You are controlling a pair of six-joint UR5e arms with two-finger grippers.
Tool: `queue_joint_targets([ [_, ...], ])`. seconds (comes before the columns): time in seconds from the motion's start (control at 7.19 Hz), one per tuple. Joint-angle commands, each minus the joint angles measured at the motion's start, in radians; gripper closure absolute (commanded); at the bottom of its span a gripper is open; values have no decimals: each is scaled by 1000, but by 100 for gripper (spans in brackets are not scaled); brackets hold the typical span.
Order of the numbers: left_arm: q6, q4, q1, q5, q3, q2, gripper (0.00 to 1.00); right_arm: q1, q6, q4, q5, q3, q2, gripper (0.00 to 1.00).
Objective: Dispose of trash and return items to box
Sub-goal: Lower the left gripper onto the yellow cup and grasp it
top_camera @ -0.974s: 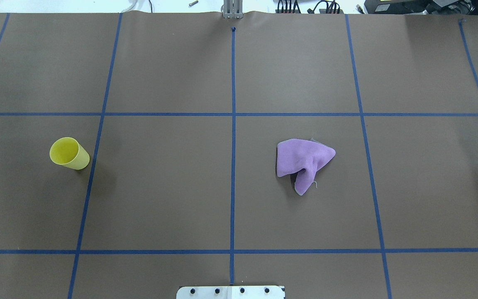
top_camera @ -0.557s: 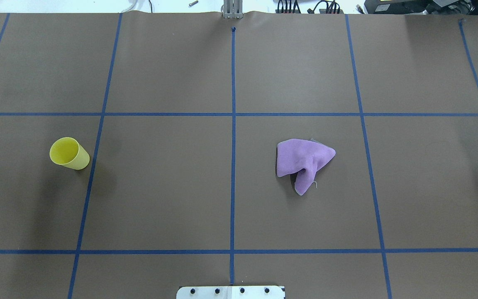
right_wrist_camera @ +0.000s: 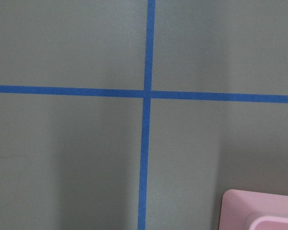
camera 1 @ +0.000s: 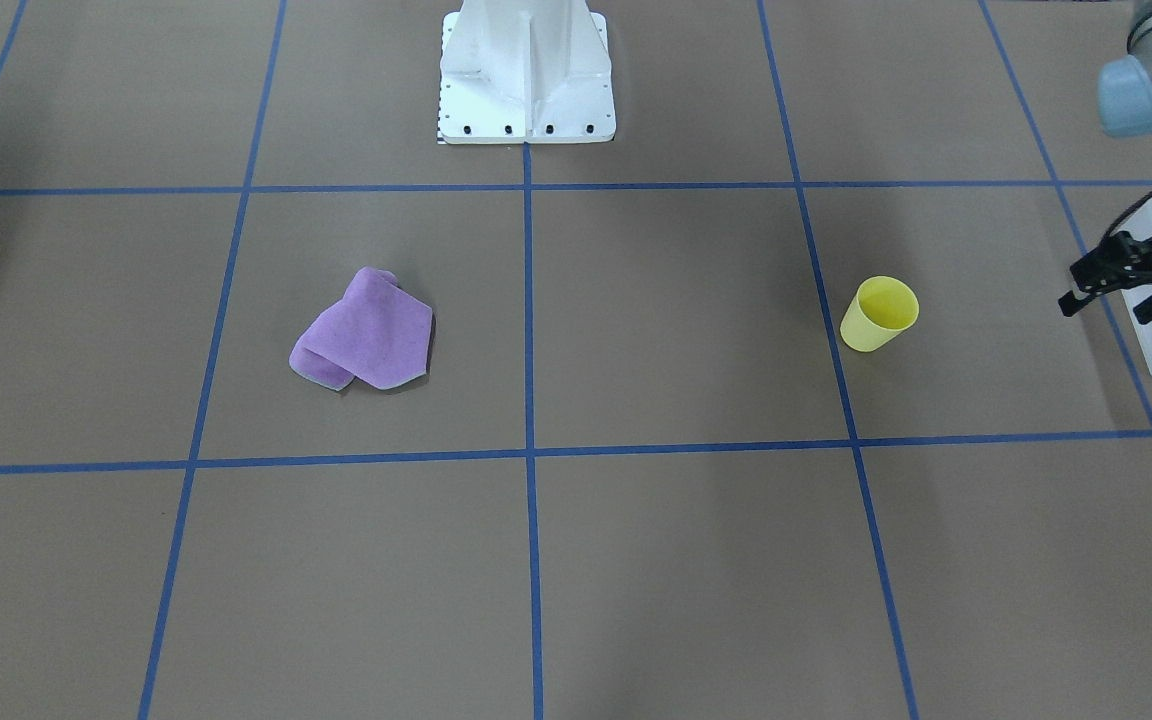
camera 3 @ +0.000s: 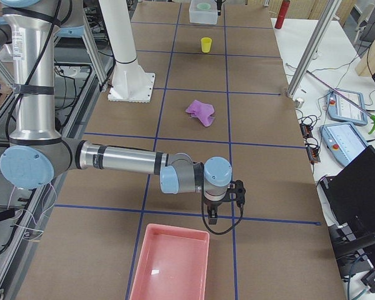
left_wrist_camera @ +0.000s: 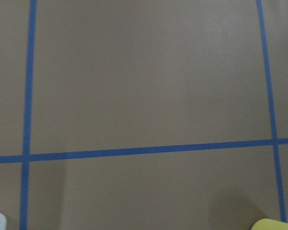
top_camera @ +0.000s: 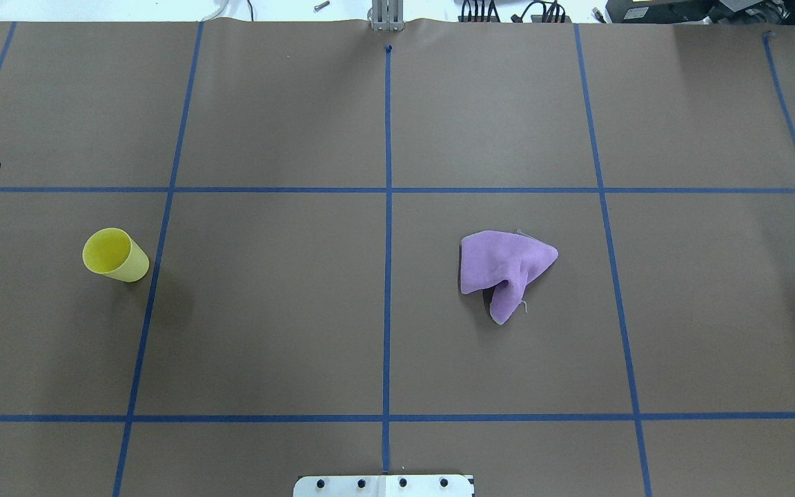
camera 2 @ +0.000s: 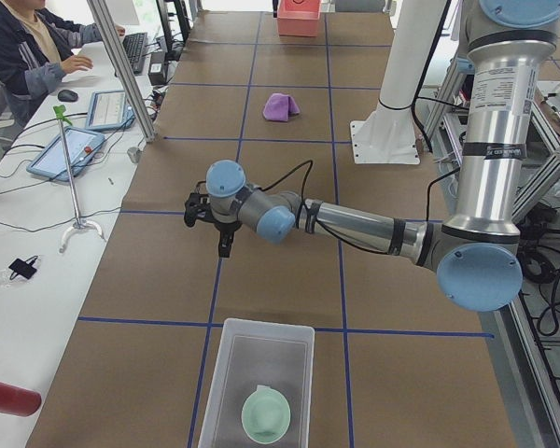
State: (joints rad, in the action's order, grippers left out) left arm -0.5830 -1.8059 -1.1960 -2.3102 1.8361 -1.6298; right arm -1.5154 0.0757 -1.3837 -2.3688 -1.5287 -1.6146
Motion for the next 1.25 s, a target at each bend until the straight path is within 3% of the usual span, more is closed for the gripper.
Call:
queue_joint_targets([
  [0.0,-51,155,137,91,132,-13,2,1,0,0,-1,1,-1,0],
  [0.28,-81,145,247,119,106,-28,6,1,0,0,-1,5,-5,0],
  [0.7,-92,-65,257,143,-59,-53,9,1,0,0,-1,5,-7,0],
  [1.11,-112,-70,291,149,-70,-58,17,1,0,0,-1,7,-7,0],
])
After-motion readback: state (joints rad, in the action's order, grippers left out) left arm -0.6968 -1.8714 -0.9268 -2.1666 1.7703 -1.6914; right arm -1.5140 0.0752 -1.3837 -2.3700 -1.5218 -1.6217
